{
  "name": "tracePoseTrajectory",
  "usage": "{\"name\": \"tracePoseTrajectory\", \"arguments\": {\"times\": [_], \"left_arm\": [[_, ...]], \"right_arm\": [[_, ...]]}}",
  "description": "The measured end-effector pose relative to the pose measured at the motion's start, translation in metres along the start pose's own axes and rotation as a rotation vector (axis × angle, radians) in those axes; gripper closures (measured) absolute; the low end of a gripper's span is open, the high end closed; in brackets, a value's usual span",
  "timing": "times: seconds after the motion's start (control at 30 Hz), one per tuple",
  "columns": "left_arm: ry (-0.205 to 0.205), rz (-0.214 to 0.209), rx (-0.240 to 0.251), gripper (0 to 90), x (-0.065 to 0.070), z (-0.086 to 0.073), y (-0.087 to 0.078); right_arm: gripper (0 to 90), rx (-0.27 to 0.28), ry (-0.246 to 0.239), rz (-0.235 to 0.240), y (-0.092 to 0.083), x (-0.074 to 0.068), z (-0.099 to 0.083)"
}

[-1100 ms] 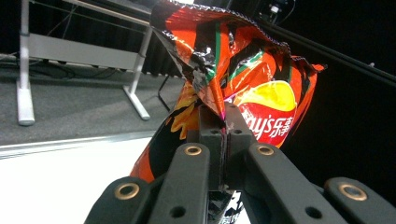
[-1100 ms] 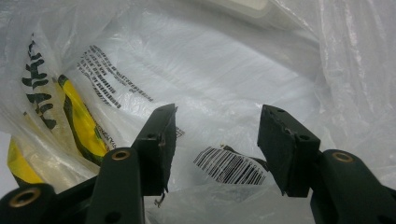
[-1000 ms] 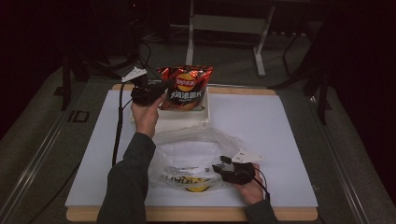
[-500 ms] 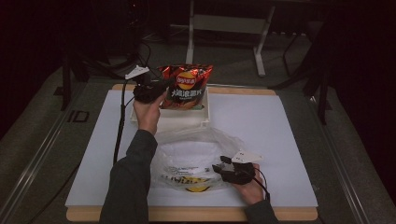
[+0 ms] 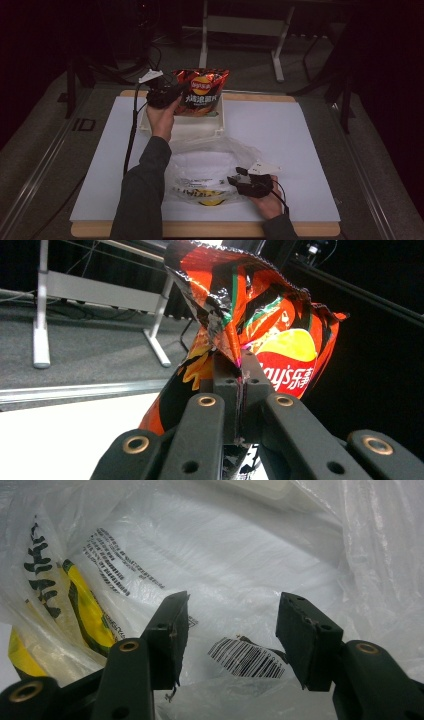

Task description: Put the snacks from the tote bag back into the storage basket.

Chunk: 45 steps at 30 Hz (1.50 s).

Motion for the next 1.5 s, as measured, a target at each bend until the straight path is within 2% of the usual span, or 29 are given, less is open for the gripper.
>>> {"name": "tracePoseTrajectory", "arguments": {"times": [0.57,1.13,1.5], "left_arm": [[-0.024,-0.001,-0.002,89.5,-0.009,-0.003,0.006],[-0.051,0.002,-0.024,89.4,-0.014,-0.012,0.022],[-0.072,0.009,-0.021,89.5,-0.019,-0.015,0.028]], "right_arm": [[46.3,-0.004,-0.006,-0.004,0.000,0.000,0.000],[46.3,-0.002,-0.007,-0.005,0.000,0.000,0.000],[46.2,-0.002,-0.007,-0.005,0.000,-0.001,0.000]]}}
Point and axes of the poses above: each handheld gripper's, and its own axes: y roughly forward along the jaws, z roughly out of its top, x roughly to its right, the point moved 7 cm from there along y, roughly forward along the jaws, and after that the axes turned 2 degrees about z, right-handed, at the moved point
